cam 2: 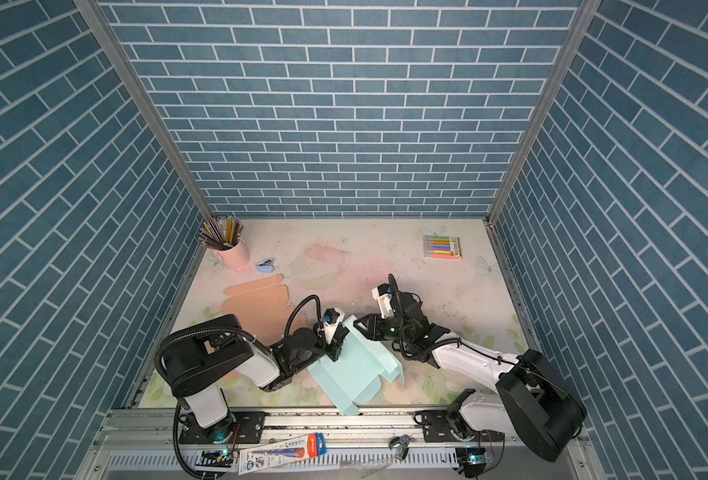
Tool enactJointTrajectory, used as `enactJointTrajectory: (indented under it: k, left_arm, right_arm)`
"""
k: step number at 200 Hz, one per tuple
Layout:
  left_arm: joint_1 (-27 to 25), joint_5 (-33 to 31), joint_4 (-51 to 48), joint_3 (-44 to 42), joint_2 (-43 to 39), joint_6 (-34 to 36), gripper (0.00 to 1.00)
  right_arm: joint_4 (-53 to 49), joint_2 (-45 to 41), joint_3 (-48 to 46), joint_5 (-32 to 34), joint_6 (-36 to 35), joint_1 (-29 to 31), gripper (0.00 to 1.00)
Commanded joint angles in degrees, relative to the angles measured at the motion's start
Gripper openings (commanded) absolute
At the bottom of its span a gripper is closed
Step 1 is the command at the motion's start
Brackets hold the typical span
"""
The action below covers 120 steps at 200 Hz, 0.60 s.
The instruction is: Fold the paper box
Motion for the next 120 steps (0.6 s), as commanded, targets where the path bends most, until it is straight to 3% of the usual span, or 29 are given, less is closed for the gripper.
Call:
enactJointTrajectory:
  k: [1,47,120]
  left_arm:
    - [0.11,-2.82,0.29,1.41,0.86,-0.38,0.08]
    - [-0.34,-3.22,0.28,1.45,0.06,-0.16,0.14]
    - [-0.37,-2.42,0.6,1.63,-1.77,-1.06,0.12]
  right_arm:
    - [-2.28,-0.44,-1.21,-5.58,3.84,1.01,0.34]
    - [-1.97,1.48,-1.88,-3.92,3.89,0.98,0.34]
    - [-0.55,1.27,-2.27,-4.48,5.81,0.94,0.33]
